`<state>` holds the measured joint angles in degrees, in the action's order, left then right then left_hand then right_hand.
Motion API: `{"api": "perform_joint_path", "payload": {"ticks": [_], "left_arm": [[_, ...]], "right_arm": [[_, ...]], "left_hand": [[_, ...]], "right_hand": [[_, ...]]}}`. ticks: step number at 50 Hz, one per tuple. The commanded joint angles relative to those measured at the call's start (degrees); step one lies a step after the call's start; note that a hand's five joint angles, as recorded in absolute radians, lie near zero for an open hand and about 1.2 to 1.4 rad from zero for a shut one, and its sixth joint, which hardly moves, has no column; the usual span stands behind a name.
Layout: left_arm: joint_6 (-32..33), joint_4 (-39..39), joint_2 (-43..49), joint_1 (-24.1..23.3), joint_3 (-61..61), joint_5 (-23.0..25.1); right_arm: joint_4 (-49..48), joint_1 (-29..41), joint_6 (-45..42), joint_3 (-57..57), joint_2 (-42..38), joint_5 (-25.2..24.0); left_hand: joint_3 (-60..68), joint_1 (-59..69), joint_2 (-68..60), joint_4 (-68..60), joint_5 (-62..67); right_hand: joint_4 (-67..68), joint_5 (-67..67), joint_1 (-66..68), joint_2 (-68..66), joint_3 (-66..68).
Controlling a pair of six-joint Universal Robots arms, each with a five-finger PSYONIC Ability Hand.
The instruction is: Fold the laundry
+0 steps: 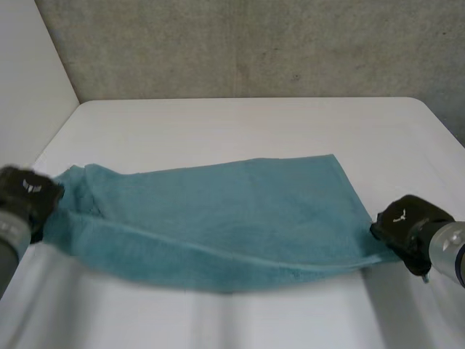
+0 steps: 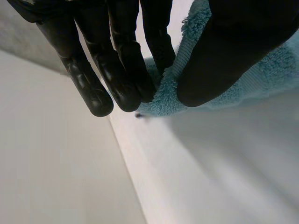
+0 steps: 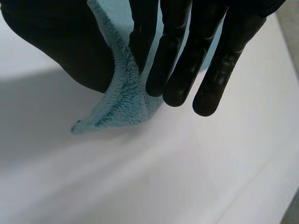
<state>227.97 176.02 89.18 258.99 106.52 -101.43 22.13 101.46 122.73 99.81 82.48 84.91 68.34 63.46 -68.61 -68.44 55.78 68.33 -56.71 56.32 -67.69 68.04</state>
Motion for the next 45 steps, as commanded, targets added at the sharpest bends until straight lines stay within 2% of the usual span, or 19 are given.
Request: {"api": "perform_joint_path", "payload": {"ticks": [1, 7, 9, 10, 11, 12, 13, 15, 16, 17, 18, 20, 21, 23, 28, 35, 37, 40, 45], "left_arm": [[-0.95, 2.73, 2.64, 3.8, 6.51, 2.46], [-0.95, 7.32, 9.25, 2.75, -1.84, 3.08], [-1.03, 9.94, 12.05, 0.91, -11.46, 3.26], [-1.04, 9.96, 12.07, 0.9, -11.51, 3.26], [-1.21, 11.35, 14.07, -0.66, -17.95, 3.17], [-1.73, 12.75, 16.26, -2.42, -25.24, 3.17], [-1.74, 12.77, 16.28, -2.44, -25.31, 3.17], [-3.83, 16.09, 19.44, -3.93, -39.83, 3.17], [-3.85, 16.11, 19.45, -3.93, -39.9, 3.17], [-5.59, 18.72, 20.32, -3.93, -45.9, 3.17], [-5.61, 18.74, 20.33, -3.93, -45.96, 3.17], [-9.37, 26.7, 20.59, -3.85, -52.18, 3.17], [-9.38, 26.74, 20.59, -3.84, -52.2, 3.17], [-11.23, 35.49, 20.07, -3.76, -51.86, 3.08], [-11.84, 41.67, 18.75, -3.67, -44.68, 2.99], [-13.96, 42.39, 18.04, -3.49, -29.88, 3.08], [-15.71, 42.39, 17.96, -3.49, -26.28, 3.08], [-19.32, 42.39, 17.96, -3.4, -19.51, 3.26], [-23.1, 43.44, 19.01, -3.49, -10.63, 3.35]], "right_arm": [[-4.97, 0.67, -1.36, -3.55, -6.52, 0.78], [-9.74, 0.93, 0.66, -12.53, -10.93, 1.31], [-13.32, 2.41, 5.56, -21.8, -13.65, 2.62], [-15.17, 3.55, 8.63, -27.85, -14.79, 3.59], [-15.19, 3.57, 8.66, -27.91, -14.8, 3.6], [-17.27, 4.44, 11.36, -33.83, -15.67, 4.9], [-17.29, 4.44, 11.39, -33.89, -15.68, 4.91], [-23.5, 4.44, 14.97, -45.08, -16.03, 7.1], [-23.53, 4.44, 14.99, -45.14, -16.03, 7.11], [-27.62, 4.53, 16.38, -49.05, -15.86, 7.46], [-31.93, 4.71, 17.09, -51.27, -15.68, 7.64], [-36.24, 4.97, 17.45, -51.46, -15.24, 7.81], [-36.28, 4.97, 17.45, -51.47, -15.24, 7.81], [-43.46, 5.15, 17.63, -48.93, -12.79, 8.16], [-47.26, 4.8, 17.63, -39.02, -9.01, 7.2], [-47.35, 4.18, 17.72, -26.33, -6.89, 6.76], [-47.62, 4.27, 17.72, -19.68, -6.89, 6.32], [-47.62, 4.36, 17.72, -16.66, -6.98, 5.35], [-47.53, 1.12, 17.72, -6.14, -9.25, -1.66]], "left_hand": [[11.66, 16.54, -11.39, -11.56, 14.22], [11.66, 16.54, -11.39, -11.56, 14.22], [11.66, 16.54, -11.39, -11.56, 14.22], [11.66, 16.54, -11.39, -11.56, 14.22], [11.66, 16.54, -11.39, -11.56, 14.22], [11.66, 16.54, -11.39, -11.56, 14.22], [11.66, 16.54, -11.39, -11.56, 14.22], [11.66, 16.54, -11.39, -11.56, 14.22], [11.66, 16.54, -11.39, -11.56, 14.22], [11.66, 16.54, -11.39, -11.56, 14.22], [11.66, 16.54, -11.39, -11.56, 14.22], [11.66, 16.54, -11.39, -11.56, 14.22], [11.66, 16.54, -11.39, -11.56, 14.22], [11.66, 16.54, -11.39, -11.56, 14.22], [11.66, 16.54, -11.39, -11.56, 14.22], [11.66, 16.54, -11.39, -11.56, 14.22], [11.66, 16.54, -11.39, -11.56, 14.22], [11.66, 16.54, -11.39, -11.56, 14.22], [11.66, 16.54, -11.39, -11.56, 14.22]], "right_hand": [[11.67, -13.29, 23.68, -12.31, 11.96], [11.67, -13.29, 23.68, -12.31, 11.96], [11.67, -13.29, 23.68, -12.31, 11.96], [11.67, -13.29, 23.68, -12.31, 11.96], [11.67, -13.29, 23.68, -12.31, 11.96], [11.67, -13.29, 23.68, -12.31, 11.96], [11.67, -13.29, 23.68, -12.31, 11.96], [11.67, -13.29, 23.68, -12.31, 11.96], [11.67, -13.29, 23.68, -12.31, 11.96], [11.67, -13.29, 23.68, -12.31, 11.96], [11.67, -13.29, 23.68, -12.31, 11.96], [11.67, -13.29, 23.68, -12.31, 11.96], [11.67, -13.29, 23.68, -12.31, 11.96], [11.67, -13.29, 23.68, -12.31, 11.96], [11.67, -13.29, 23.68, -12.31, 11.96], [11.67, -13.29, 23.68, -12.31, 11.96], [11.67, -13.29, 23.68, -12.31, 11.96], [11.67, -13.29, 23.68, -12.31, 11.96], [11.67, -13.29, 23.68, -12.31, 11.96]]}}
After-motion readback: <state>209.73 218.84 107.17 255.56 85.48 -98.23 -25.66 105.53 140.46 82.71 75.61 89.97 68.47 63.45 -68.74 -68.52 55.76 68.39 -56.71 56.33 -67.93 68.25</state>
